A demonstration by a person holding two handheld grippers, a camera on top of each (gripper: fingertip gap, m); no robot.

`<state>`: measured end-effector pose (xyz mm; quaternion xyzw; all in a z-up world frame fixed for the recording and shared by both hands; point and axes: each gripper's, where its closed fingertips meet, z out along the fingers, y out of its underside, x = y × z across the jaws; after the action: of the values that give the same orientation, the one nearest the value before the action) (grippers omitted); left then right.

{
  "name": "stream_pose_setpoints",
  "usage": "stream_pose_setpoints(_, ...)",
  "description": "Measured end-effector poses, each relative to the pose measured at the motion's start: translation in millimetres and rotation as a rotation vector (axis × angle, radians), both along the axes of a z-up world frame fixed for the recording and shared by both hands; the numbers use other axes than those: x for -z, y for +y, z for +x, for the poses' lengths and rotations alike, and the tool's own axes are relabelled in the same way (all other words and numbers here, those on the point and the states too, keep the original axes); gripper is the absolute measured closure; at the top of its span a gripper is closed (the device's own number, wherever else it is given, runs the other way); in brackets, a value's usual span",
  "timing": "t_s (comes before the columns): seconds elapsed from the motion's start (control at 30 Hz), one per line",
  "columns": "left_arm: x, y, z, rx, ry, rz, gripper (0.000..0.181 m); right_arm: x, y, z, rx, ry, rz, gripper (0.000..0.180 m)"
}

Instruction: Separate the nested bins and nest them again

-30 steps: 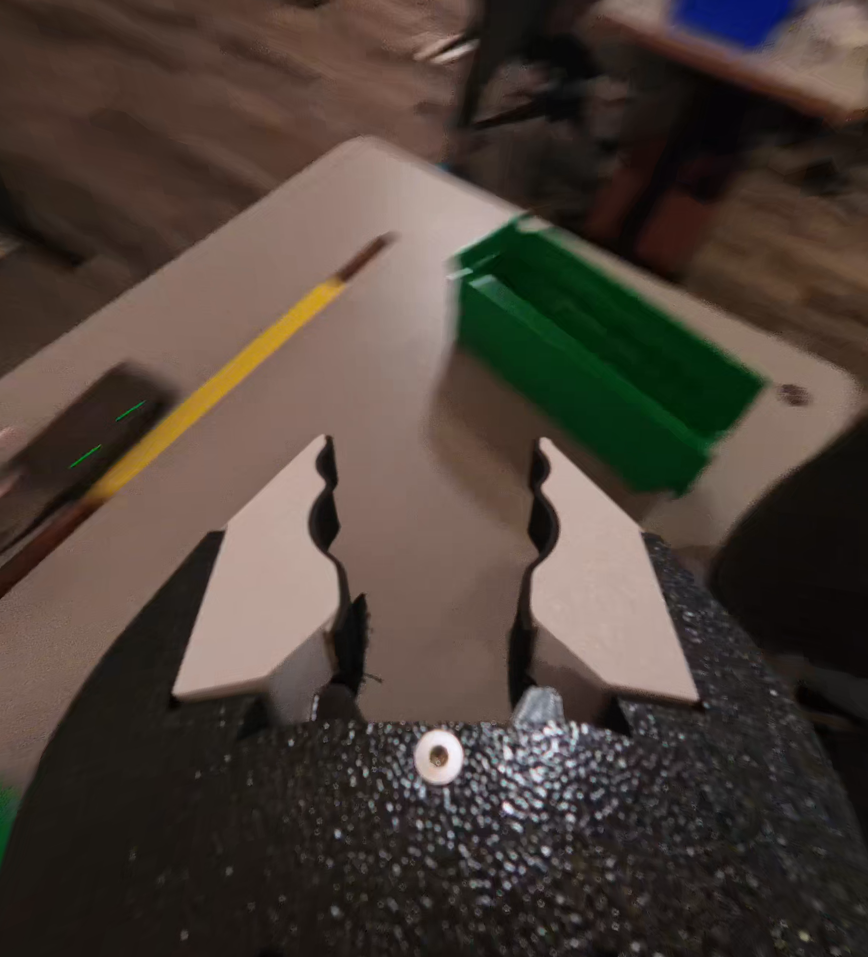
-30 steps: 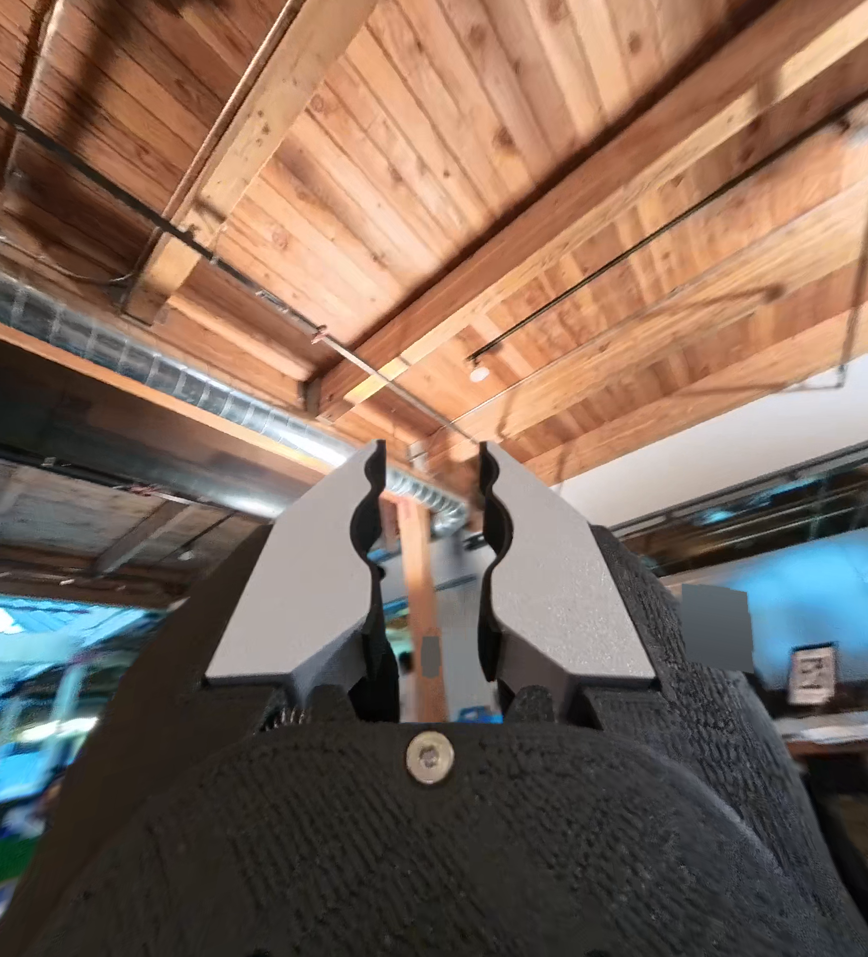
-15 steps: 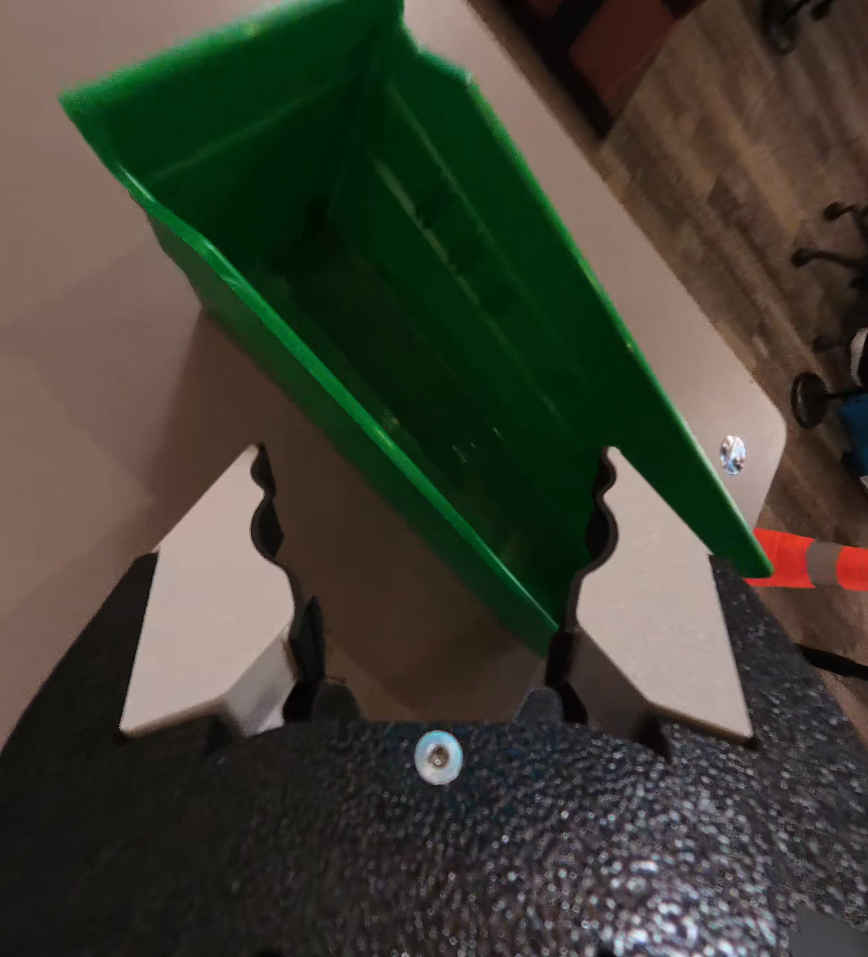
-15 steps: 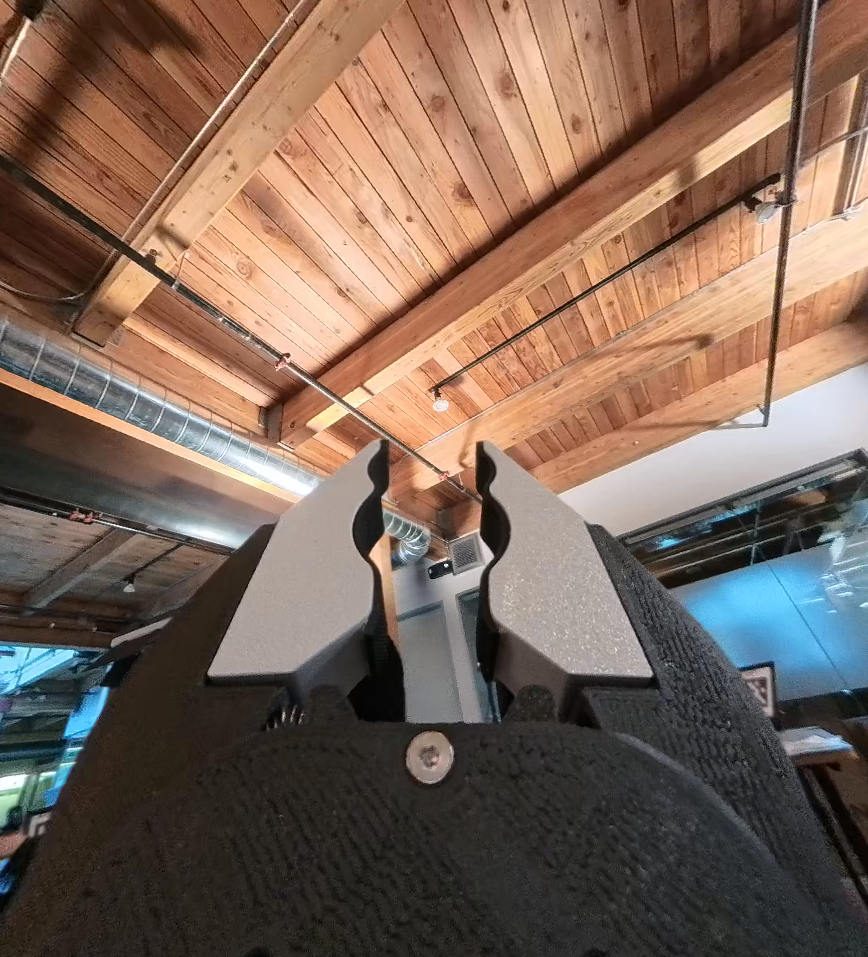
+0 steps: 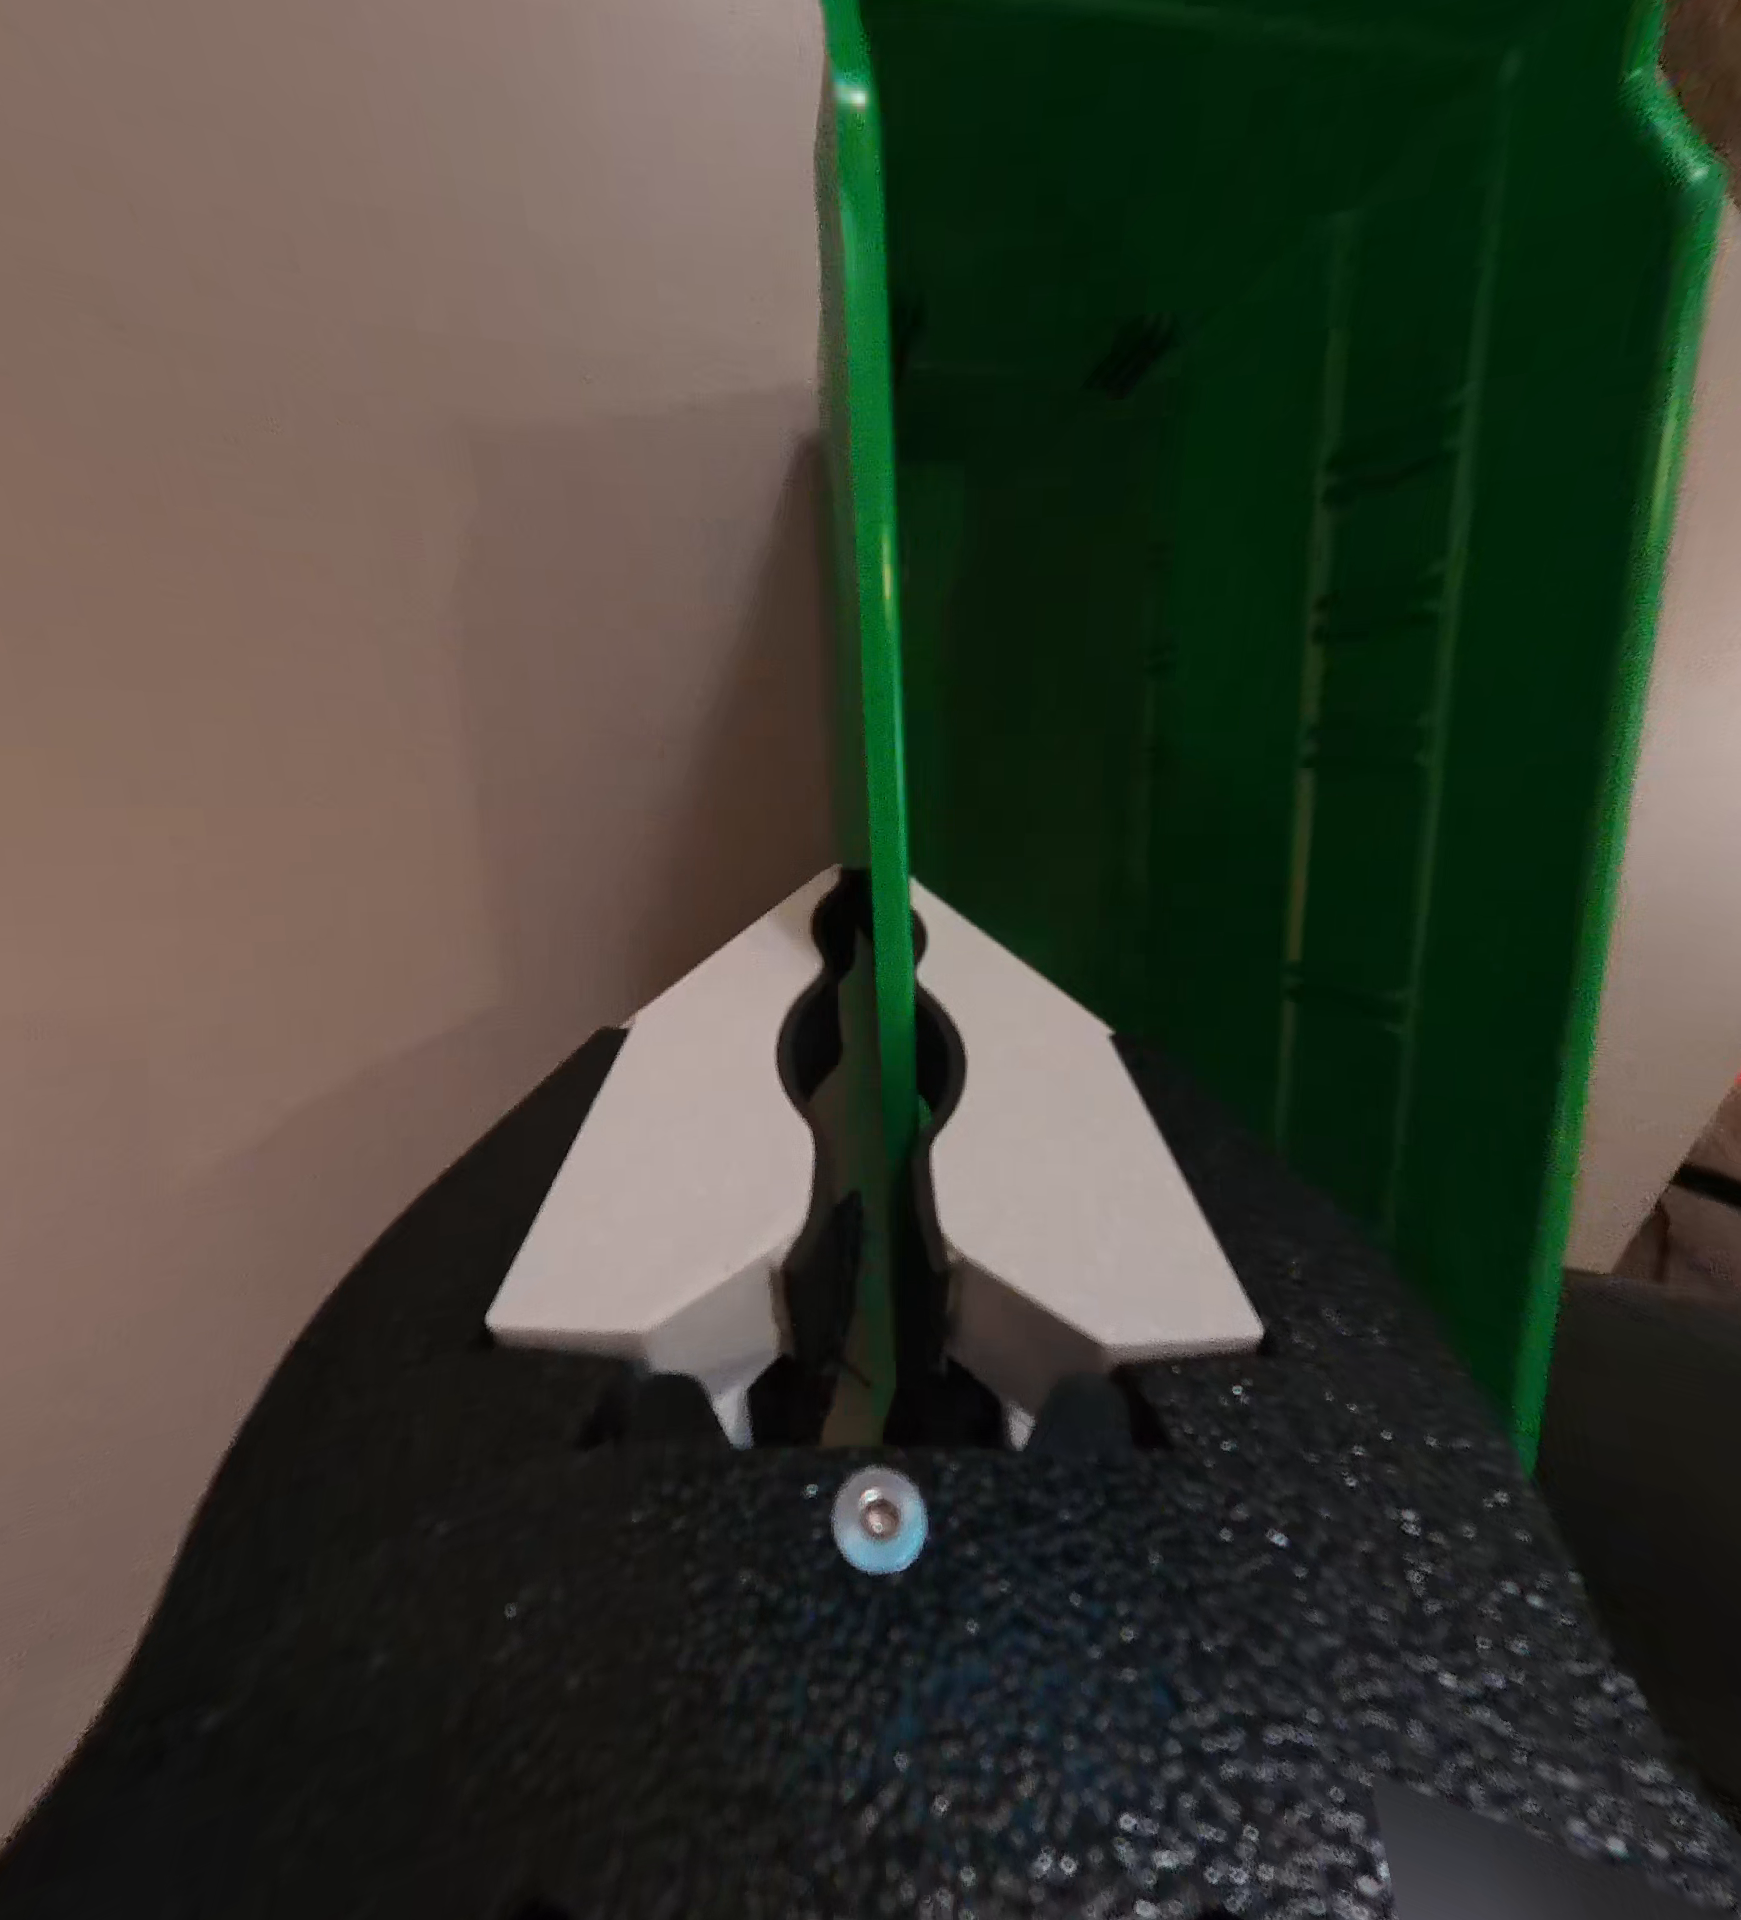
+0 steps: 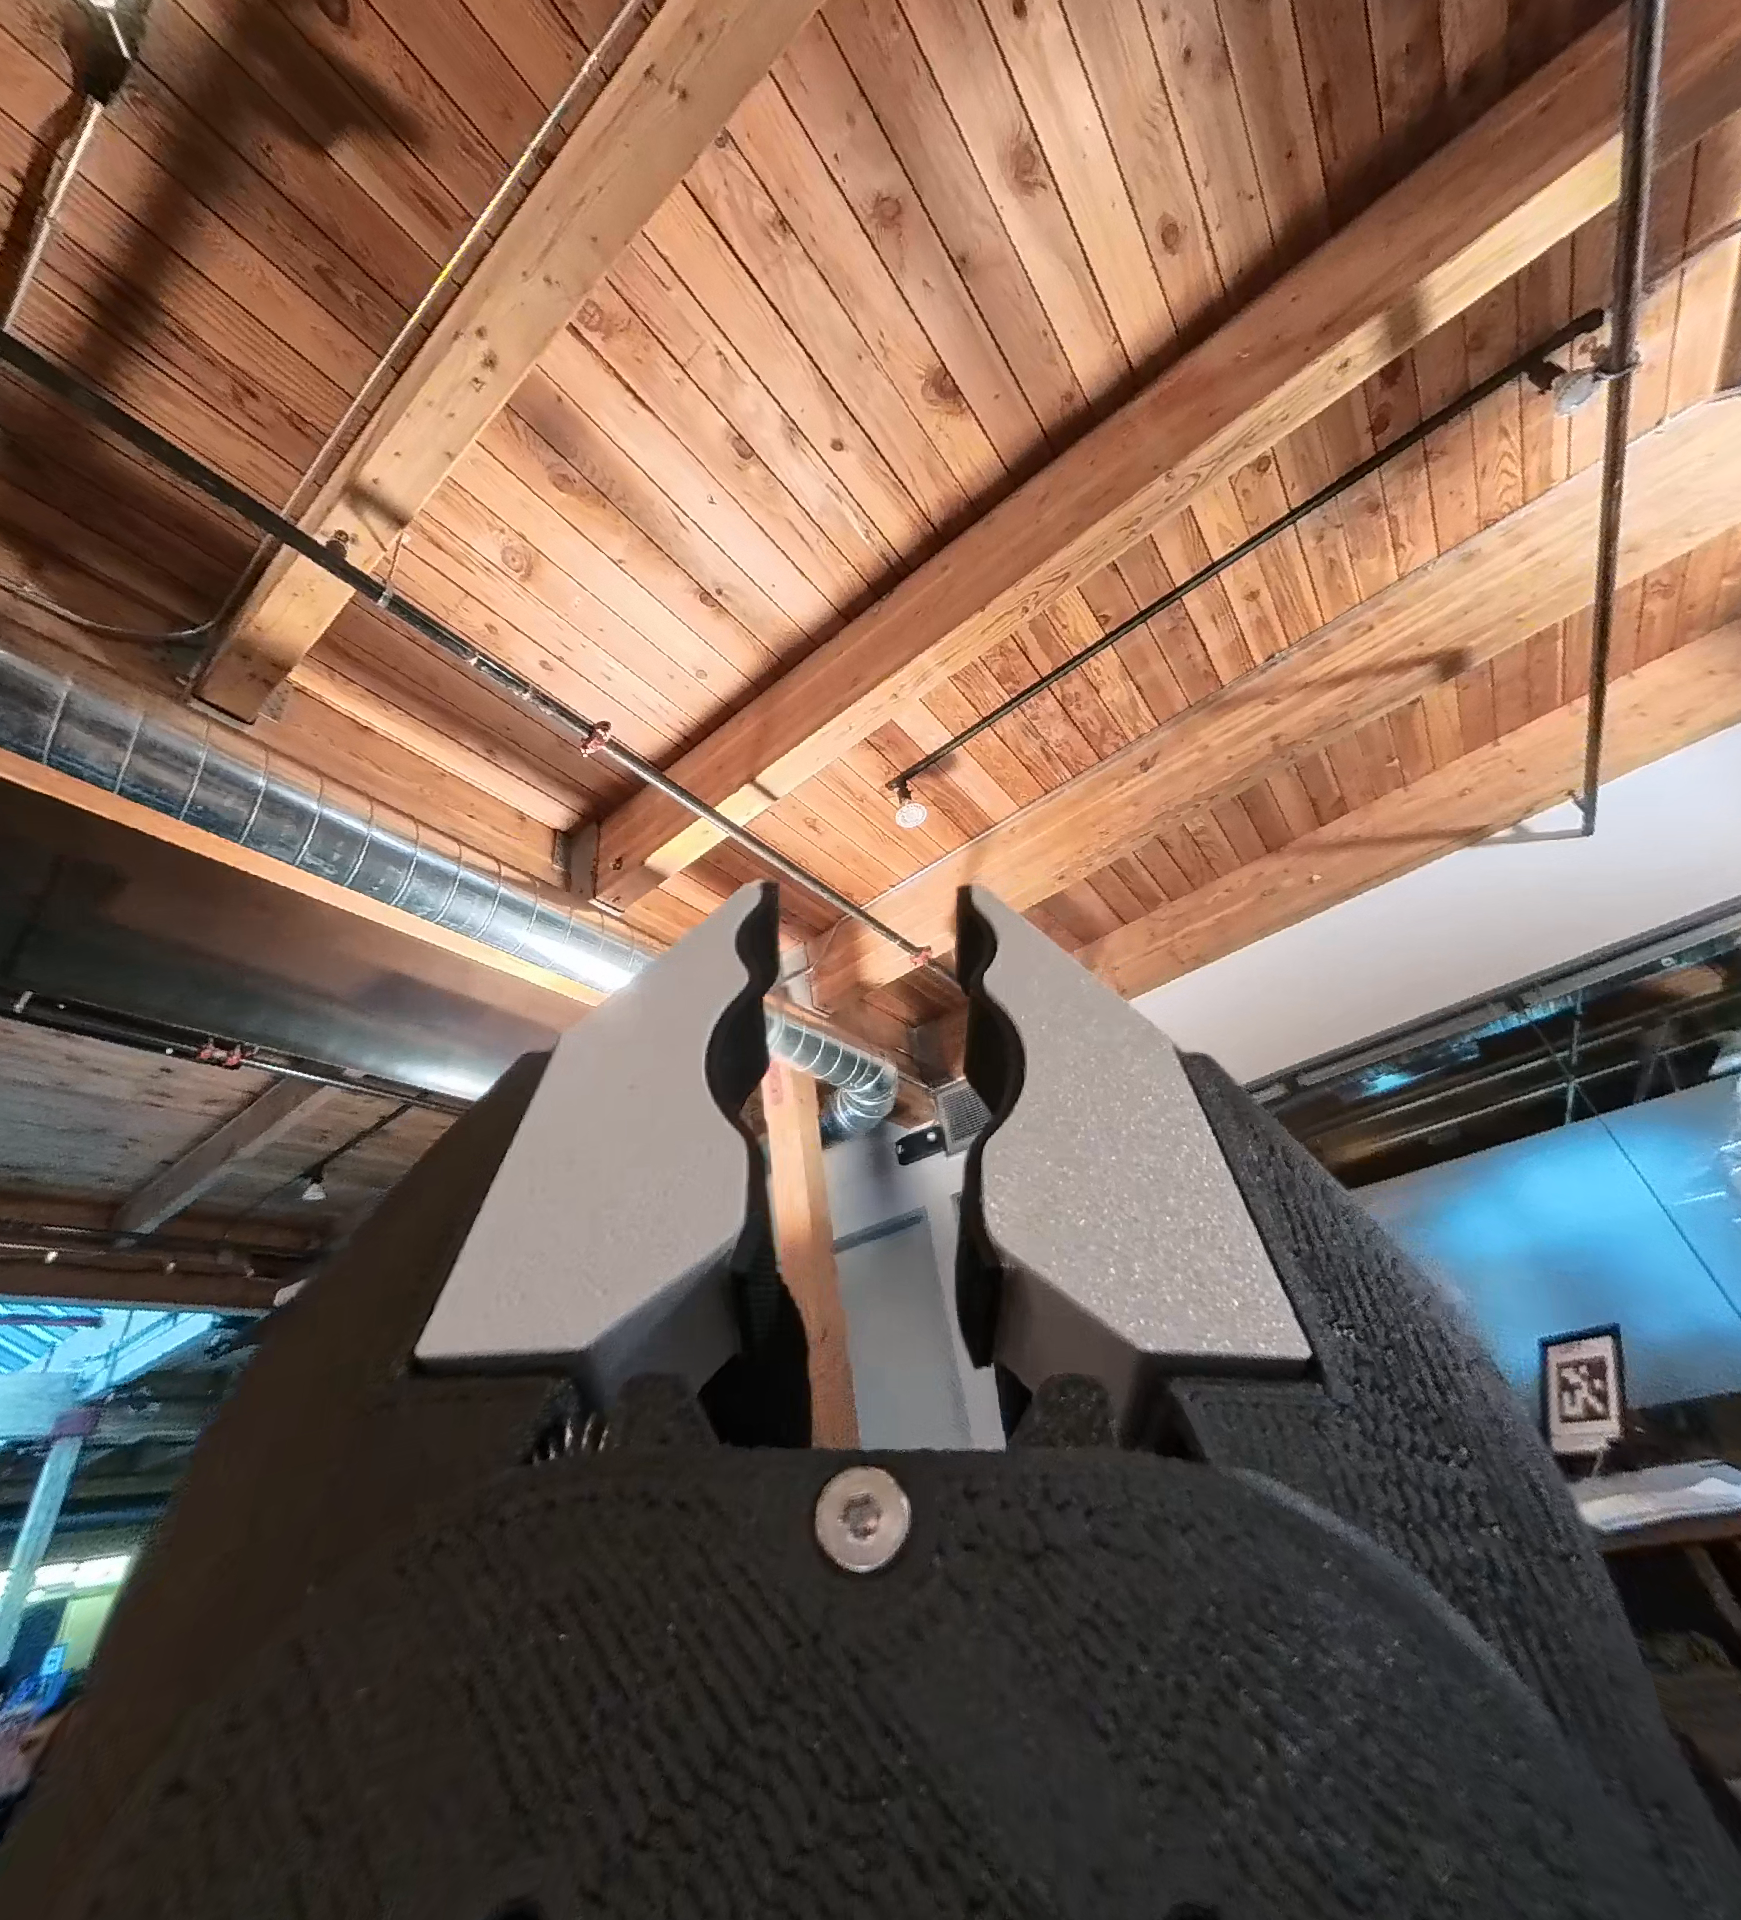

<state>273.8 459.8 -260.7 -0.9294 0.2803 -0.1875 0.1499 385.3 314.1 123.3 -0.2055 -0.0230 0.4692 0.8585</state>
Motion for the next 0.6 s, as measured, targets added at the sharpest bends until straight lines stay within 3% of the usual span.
stream_pose_setpoints(0.23, -84.4, -26.2, -142.4, -0.15, -0.089, 0.104, 0.179, -0.8, -3.0, -1.4, -0.015, 0.0, 0.013, 0.147)
stream_pose_setpoints(0.47, -166.6, -101.3, -335.6, -0.437, 0.119, 0.223, 0.179, 0.2, 2.2, -4.2, -0.046, 0.012, 0.004, 0.145)
stream_pose_setpoints(0.6, -202.6, -121.3, -415.4, -0.627, 0.168, 0.236, 0.179, 0.2, 4.6, -8.5, -0.036, 0.008, -0.003, 0.145)
